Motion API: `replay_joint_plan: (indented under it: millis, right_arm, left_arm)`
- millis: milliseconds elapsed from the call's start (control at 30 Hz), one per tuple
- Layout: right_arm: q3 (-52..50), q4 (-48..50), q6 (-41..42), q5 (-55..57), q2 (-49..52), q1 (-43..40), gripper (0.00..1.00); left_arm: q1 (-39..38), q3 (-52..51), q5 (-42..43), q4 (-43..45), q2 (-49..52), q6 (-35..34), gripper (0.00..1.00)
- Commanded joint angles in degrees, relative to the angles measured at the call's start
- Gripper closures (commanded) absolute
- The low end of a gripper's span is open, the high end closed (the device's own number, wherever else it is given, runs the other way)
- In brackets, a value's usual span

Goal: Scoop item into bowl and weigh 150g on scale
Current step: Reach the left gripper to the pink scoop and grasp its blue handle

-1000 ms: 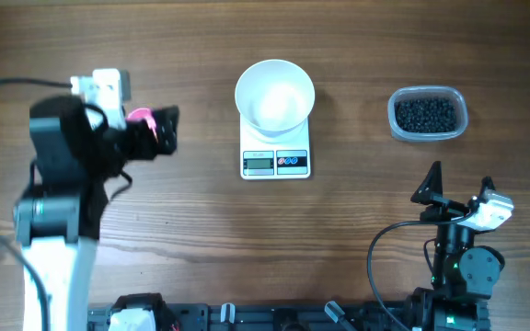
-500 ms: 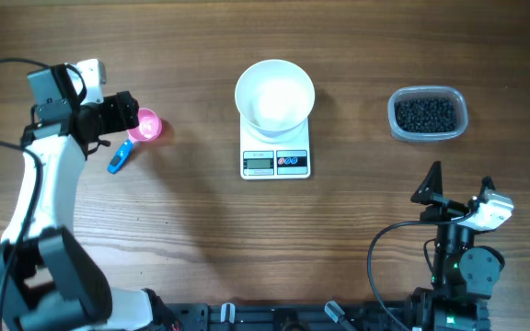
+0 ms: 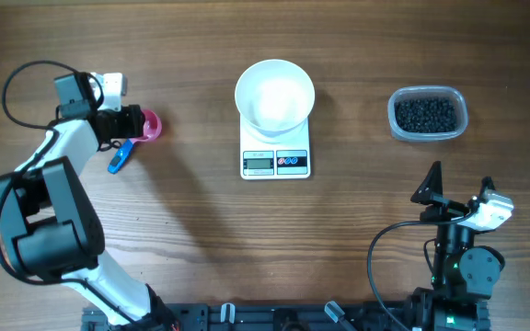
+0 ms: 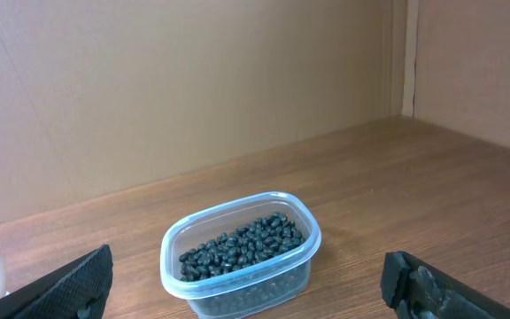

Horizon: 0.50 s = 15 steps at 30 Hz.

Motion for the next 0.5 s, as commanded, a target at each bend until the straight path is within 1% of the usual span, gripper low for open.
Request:
replay_joint_plan:
  millis: [0,33,67,133,200,233,300,333,367,467]
  right_arm:
    - [-0.1,0.1,0.5,0.9,-0.6,0.3,0.00]
    - [-0.1,0.1,0.5,0.9,-0.6,0.3,0.00]
    - [-0.1,0.1,0.5,0.9,-0.6,0.3,0.00]
    - [-0.1,0.1,0.5,0.9,-0.6,0.3,0.00]
    - [-0.1,0.1,0.5,0.9,-0.6,0.3,0.00]
    - [-0.1,0.1,0.5,0.9,-0.6,0.3,0.00]
    - [-0.1,0.1,0.5,0.9,-0.6,0.3,0.00]
    - [-0.1,0.1,0.5,0.9,-0.6,0.3,0.00]
    - [-0.1,0.1,0.5,0.9,-0.6,0.3,0.00]
    - [-0.1,0.1,0.5,0.9,-0.6,0.3,0.00]
  left_arm:
    - [-0.1,0.5,0.3,1.0,1.8,0.9,0.43]
    - [-0.2,0.5,0.3,1.2,2.6,0.9,0.43]
    - [-0.2,0.5,0.3,1.2,3.3,0.9,0.50]
    - [-0.2,0.5,1.4,1.4,3.8,0.9,0.68]
    - [-0.2,0.5,2.2,1.7,3.9,0.9,0.93]
    - [-0.2,0.5,2.7,1.8,3.8,0.8,0.96]
    - [-0.3,0.5,2.7,1.8,3.8,0.2,0.96]
    - [-0.3,0.5,2.7,2.0,3.5,-1.6,0.96]
    - [-0.3,0.6,2.7,2.3,3.0,-3.7,0.96]
    - [-0.2,1.7,2.7,2.9,-0.2,-14.3,0.96]
